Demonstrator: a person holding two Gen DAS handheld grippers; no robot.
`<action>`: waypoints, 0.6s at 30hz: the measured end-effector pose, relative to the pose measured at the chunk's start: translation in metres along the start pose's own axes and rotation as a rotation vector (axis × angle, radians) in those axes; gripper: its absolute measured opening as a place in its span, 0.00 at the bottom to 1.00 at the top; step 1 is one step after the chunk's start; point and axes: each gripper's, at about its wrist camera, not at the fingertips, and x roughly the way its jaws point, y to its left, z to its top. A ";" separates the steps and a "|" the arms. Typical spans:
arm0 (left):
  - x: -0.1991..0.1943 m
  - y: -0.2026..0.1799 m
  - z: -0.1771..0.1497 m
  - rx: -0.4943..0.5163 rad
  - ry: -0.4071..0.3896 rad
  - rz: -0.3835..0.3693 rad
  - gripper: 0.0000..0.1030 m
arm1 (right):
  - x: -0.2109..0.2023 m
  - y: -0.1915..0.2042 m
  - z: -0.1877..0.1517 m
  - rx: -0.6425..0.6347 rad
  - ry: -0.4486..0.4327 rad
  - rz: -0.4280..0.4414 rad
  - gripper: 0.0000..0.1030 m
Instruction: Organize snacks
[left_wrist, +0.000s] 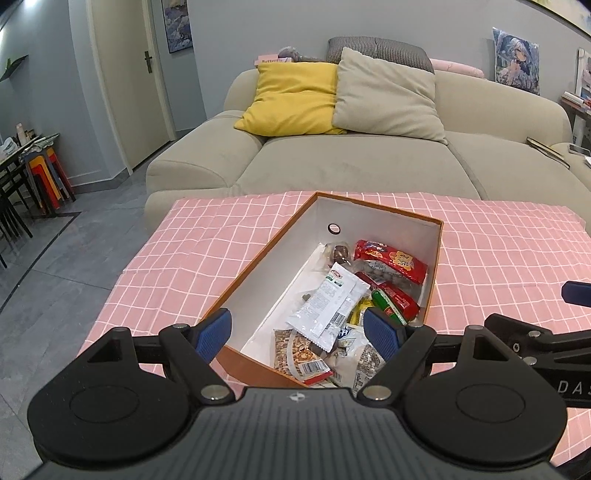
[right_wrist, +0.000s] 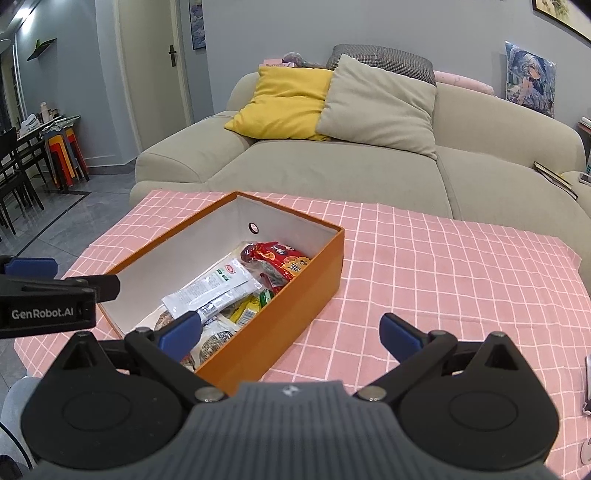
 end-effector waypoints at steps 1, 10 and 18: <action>0.000 0.000 0.000 0.000 0.001 0.002 0.92 | 0.000 0.000 0.000 0.002 0.001 0.000 0.96; 0.000 0.001 0.000 0.003 0.007 0.011 0.92 | -0.001 -0.001 0.000 -0.003 0.010 0.005 0.96; 0.000 -0.001 0.000 0.008 0.012 0.012 0.92 | 0.000 -0.002 -0.001 -0.002 0.018 0.013 0.96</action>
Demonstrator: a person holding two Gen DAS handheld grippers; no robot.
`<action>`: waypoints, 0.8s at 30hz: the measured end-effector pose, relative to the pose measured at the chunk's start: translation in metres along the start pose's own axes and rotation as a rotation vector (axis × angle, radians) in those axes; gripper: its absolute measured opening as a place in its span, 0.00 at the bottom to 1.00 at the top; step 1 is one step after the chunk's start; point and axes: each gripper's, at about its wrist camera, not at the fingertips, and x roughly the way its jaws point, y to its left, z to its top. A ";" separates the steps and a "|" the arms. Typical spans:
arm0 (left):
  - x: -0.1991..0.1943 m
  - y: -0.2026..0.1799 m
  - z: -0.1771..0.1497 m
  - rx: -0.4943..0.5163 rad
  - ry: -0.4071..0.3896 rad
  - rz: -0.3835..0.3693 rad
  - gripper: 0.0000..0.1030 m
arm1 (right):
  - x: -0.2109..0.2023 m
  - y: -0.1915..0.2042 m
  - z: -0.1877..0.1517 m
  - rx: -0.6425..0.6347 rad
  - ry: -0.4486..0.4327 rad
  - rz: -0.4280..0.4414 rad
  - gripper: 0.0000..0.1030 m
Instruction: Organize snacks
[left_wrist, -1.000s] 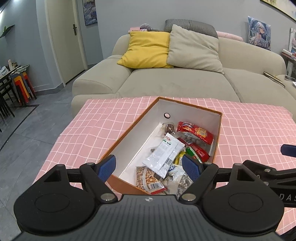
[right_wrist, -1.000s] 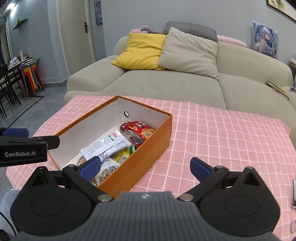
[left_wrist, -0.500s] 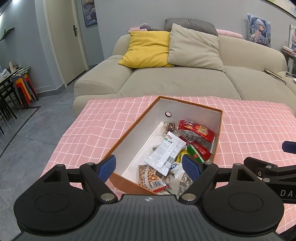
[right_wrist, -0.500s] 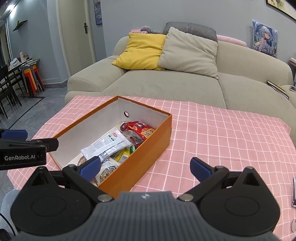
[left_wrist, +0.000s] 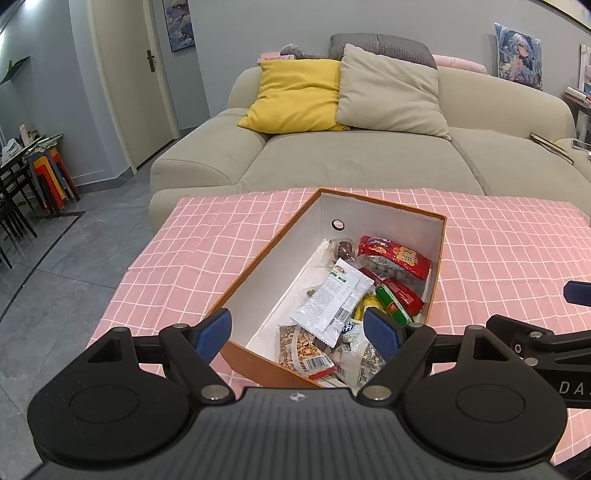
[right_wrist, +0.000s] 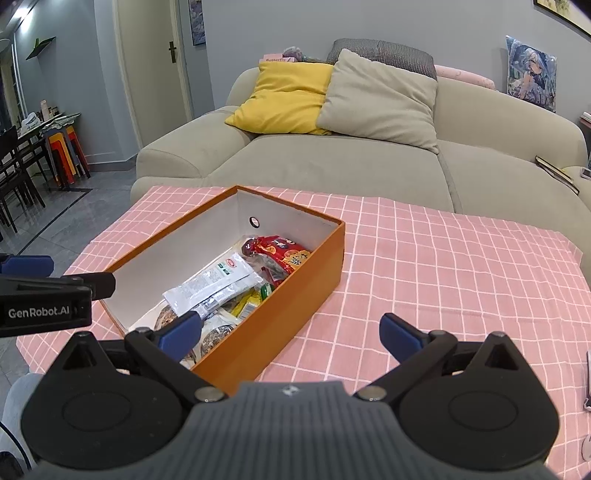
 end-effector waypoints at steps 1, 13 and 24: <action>0.000 0.000 0.000 0.002 0.001 -0.001 0.92 | 0.000 0.000 0.000 -0.001 -0.001 0.001 0.96; 0.000 -0.001 0.000 0.001 0.006 -0.010 0.92 | -0.001 -0.002 -0.001 0.002 -0.002 0.001 0.96; -0.002 0.000 -0.001 -0.010 0.002 -0.011 0.92 | -0.002 -0.001 0.000 0.005 -0.006 0.001 0.96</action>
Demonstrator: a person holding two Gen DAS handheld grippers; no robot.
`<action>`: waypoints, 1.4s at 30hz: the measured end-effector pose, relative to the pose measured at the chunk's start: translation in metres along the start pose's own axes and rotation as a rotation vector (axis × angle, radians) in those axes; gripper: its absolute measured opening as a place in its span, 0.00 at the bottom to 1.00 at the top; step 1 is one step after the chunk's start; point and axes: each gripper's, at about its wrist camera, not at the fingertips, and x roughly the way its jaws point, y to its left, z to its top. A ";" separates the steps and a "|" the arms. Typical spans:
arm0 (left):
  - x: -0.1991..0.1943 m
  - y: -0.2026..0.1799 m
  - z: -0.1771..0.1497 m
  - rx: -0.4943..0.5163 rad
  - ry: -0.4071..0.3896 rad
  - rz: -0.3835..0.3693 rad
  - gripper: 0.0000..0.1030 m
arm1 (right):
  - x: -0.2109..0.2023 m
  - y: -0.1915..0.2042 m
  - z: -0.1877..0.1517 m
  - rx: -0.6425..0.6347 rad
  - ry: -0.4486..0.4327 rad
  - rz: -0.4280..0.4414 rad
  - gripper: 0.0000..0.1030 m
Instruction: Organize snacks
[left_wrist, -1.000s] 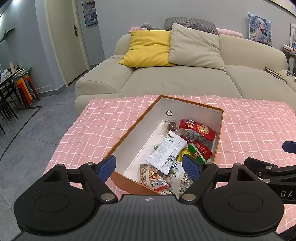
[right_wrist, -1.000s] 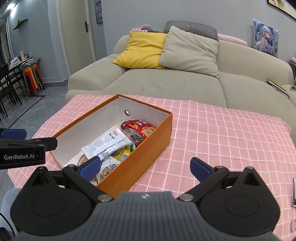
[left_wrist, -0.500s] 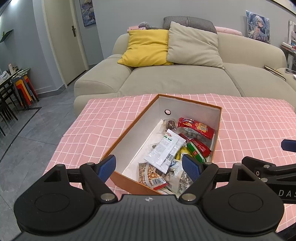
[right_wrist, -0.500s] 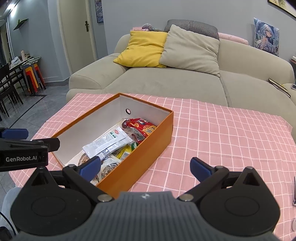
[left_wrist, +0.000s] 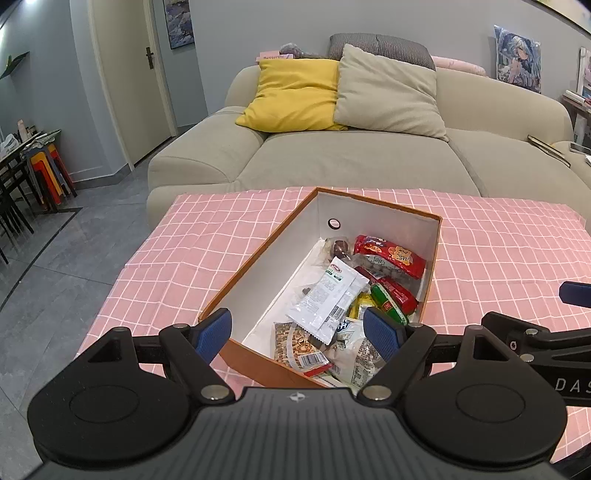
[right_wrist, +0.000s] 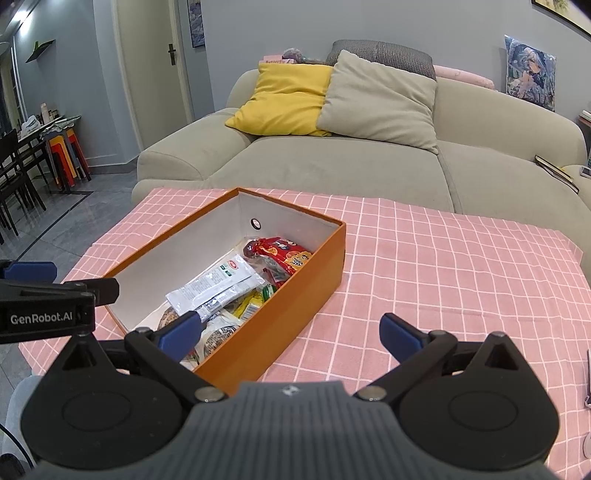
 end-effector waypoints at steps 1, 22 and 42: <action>0.000 0.000 0.000 0.001 0.000 0.000 0.92 | 0.000 0.000 0.000 -0.001 -0.001 -0.001 0.96; -0.006 -0.001 0.001 -0.002 -0.010 -0.009 0.92 | -0.005 0.003 0.001 -0.003 -0.011 0.005 0.96; -0.006 0.000 0.001 0.013 -0.013 -0.015 0.89 | -0.007 0.003 0.001 -0.003 -0.015 0.004 0.96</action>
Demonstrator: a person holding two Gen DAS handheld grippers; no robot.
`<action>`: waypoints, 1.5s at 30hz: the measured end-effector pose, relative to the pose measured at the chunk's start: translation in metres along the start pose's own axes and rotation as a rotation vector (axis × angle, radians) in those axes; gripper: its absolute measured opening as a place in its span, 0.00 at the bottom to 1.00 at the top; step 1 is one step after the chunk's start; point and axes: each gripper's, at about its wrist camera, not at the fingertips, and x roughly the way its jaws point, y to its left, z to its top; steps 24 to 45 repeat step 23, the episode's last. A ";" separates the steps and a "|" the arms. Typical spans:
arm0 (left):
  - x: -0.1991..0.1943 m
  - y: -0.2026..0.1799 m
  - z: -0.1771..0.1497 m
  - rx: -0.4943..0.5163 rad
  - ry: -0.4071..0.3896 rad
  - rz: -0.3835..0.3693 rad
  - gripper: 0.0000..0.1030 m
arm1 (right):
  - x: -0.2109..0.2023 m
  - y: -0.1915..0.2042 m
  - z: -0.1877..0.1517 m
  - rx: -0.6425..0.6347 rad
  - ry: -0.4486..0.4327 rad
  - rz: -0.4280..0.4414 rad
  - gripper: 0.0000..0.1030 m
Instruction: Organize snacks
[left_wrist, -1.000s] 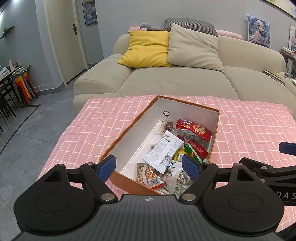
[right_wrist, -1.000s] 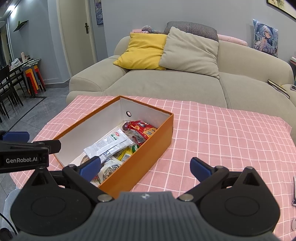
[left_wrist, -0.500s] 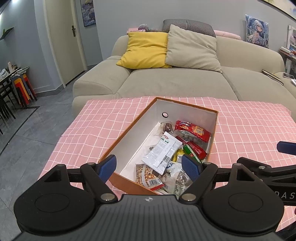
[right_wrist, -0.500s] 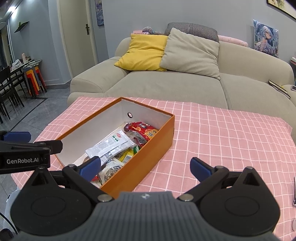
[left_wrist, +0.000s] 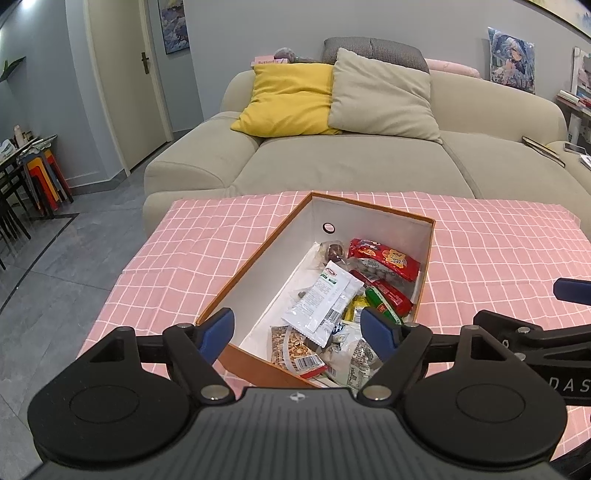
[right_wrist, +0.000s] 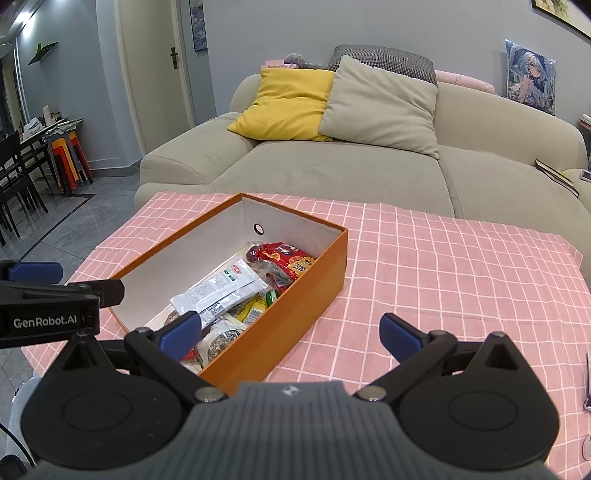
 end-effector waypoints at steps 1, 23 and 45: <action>0.000 0.000 0.000 0.002 0.000 0.001 0.89 | 0.000 0.000 0.000 0.000 0.001 0.000 0.96; -0.001 0.000 0.001 0.033 -0.012 0.001 0.89 | -0.004 -0.006 0.002 -0.001 -0.011 -0.003 0.96; -0.001 0.000 0.001 0.033 -0.012 0.001 0.89 | -0.004 -0.006 0.002 -0.001 -0.011 -0.003 0.96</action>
